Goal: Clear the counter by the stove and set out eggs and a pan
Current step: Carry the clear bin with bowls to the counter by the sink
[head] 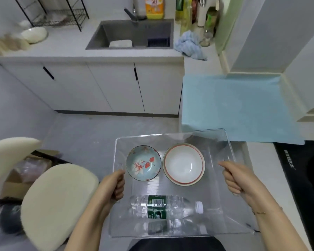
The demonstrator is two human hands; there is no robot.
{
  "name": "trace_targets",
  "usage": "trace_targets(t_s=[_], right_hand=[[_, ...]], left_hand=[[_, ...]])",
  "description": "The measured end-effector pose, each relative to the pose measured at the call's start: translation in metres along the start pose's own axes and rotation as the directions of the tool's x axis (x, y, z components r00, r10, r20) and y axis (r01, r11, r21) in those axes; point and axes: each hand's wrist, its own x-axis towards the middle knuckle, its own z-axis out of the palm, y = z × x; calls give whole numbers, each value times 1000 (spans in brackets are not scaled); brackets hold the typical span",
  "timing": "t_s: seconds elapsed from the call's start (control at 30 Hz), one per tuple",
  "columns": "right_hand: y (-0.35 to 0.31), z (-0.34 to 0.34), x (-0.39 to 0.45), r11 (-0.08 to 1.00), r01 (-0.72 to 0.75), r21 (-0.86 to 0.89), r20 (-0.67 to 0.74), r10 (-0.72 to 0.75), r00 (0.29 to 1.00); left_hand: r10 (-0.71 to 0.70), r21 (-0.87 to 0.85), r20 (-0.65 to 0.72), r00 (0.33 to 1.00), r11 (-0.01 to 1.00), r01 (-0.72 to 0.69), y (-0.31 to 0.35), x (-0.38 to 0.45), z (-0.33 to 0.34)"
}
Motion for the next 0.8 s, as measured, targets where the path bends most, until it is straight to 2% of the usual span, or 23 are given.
trace_targets(t_s=[0.33, 0.47, 0.8], right_hand=[[-93, 81, 93, 991, 8, -136, 132, 10, 991], [-124, 133, 125, 985, 27, -169, 157, 0, 988], [-217, 310, 183, 976, 85, -203, 219, -40, 975]], left_hand=[[-19, -183, -79, 997, 983, 4, 70, 56, -39], [-35, -251, -104, 994, 968, 8, 104, 88, -70], [9, -326, -179, 984, 943, -68, 212, 171, -193]])
